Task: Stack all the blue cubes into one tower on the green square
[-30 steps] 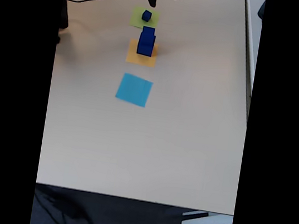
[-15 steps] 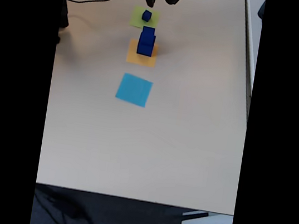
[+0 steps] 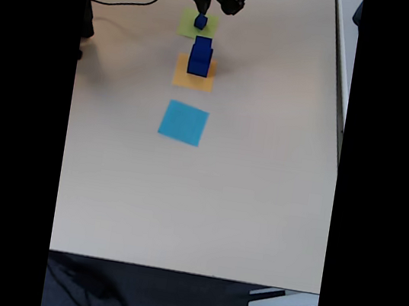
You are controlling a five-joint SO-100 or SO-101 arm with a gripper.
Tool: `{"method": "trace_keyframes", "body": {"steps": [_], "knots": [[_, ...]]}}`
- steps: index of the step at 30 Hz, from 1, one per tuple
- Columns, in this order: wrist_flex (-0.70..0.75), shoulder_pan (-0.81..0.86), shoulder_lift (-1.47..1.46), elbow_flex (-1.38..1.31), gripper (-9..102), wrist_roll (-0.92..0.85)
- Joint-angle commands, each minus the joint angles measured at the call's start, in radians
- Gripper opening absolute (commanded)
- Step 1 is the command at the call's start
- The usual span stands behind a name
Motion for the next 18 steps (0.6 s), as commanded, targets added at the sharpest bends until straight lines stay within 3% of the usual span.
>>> {"method": "trace_keyframes", "body": {"steps": [1,18], "knots": [[-0.014,-0.006,0.003,-0.018,0,0.012],[-0.071,-0.020,-0.035,0.017,1,0.043]]}}
